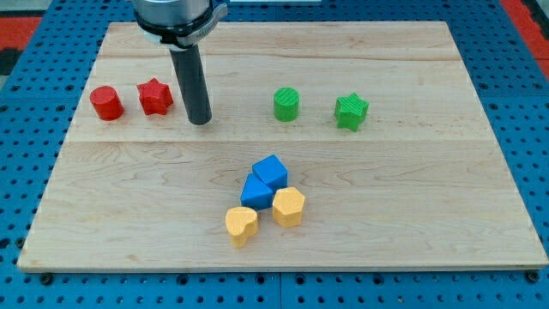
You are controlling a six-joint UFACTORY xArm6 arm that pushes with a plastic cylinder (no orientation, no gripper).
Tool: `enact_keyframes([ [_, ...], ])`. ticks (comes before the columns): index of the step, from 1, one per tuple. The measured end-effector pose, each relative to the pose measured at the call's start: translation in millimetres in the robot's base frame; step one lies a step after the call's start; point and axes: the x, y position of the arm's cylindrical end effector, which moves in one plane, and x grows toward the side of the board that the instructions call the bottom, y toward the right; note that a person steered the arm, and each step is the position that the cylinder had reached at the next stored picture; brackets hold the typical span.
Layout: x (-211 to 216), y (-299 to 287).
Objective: Slide the red blocks to the center left side of the board
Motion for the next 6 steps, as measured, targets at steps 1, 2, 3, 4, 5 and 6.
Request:
enact_keyframes([
  [1, -7, 33],
  [2, -20, 28],
  [3, -40, -22],
  [4, -44, -75],
  [5, -60, -81],
  [6, -66, -98],
])
